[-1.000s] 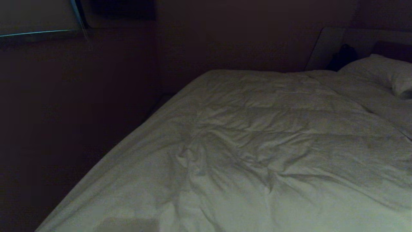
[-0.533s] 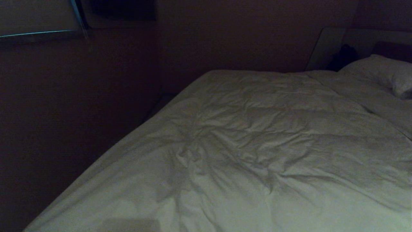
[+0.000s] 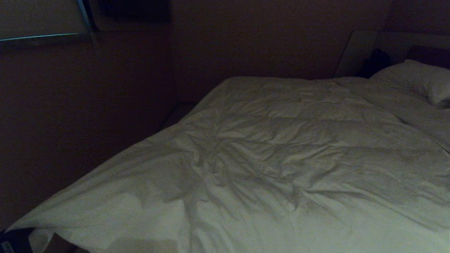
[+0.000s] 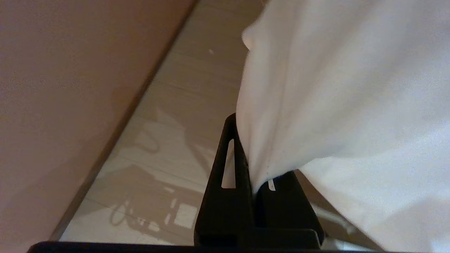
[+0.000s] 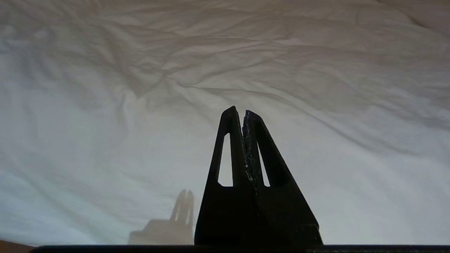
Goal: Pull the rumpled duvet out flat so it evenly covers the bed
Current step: Flatten the corners of the folded blanket
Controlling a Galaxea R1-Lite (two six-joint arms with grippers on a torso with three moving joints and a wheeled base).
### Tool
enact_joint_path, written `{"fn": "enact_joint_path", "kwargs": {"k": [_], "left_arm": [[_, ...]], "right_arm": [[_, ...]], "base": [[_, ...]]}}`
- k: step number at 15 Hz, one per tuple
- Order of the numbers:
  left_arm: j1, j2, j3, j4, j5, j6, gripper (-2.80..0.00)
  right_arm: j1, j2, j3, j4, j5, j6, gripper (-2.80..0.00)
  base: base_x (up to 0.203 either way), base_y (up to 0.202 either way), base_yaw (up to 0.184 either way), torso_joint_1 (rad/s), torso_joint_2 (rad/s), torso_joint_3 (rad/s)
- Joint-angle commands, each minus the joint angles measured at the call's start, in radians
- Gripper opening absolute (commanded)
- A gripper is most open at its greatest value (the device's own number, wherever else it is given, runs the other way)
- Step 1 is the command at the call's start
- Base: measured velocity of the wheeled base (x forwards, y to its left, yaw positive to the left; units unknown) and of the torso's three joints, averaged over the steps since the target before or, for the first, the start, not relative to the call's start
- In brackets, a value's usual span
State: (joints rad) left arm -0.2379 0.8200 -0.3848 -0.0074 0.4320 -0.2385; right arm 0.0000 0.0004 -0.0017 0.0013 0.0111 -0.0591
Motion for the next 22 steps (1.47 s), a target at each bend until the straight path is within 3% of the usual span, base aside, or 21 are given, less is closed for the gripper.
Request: {"fn": "enact_joint_path", "kwargs": {"k": [1, 8, 18, 19, 22], "left_arm": [[0.059, 0.077, -0.029, -0.023, 0.004, 0.004, -2.8], [0.171, 0.153, -0.031, -0.029, 0.004, 0.003, -2.8], [0.175, 0.153, -0.016, -0.026, -0.009, -0.002, -2.8], [0.175, 0.154, -0.011, -0.026, -0.01, -0.002, 0.0], [0.175, 0.131, 0.005, -0.013, -0.009, 0.003, 0.0]], "right_arm": [[0.0, 0.0, 0.0, 0.0, 0.001, -0.001, -2.8], [0.0, 0.0, 0.0, 0.0, 0.001, -0.001, -2.8], [0.0, 0.001, 0.0, 0.0, 0.001, -0.001, -2.8], [0.0, 0.0, 0.0, 0.0, 0.001, -0.001, -2.8], [0.0, 0.001, 0.0, 0.0, 0.001, -0.001, -2.8]], "base": [[0.0, 0.0, 0.0, 0.0, 0.0, 0.0], [0.0, 0.0, 0.0, 0.0, 0.0, 0.0], [0.0, 0.0, 0.0, 0.0, 0.0, 0.0], [0.0, 0.0, 0.0, 0.0, 0.0, 0.0], [0.0, 0.0, 0.0, 0.0, 0.0, 0.0]]}}
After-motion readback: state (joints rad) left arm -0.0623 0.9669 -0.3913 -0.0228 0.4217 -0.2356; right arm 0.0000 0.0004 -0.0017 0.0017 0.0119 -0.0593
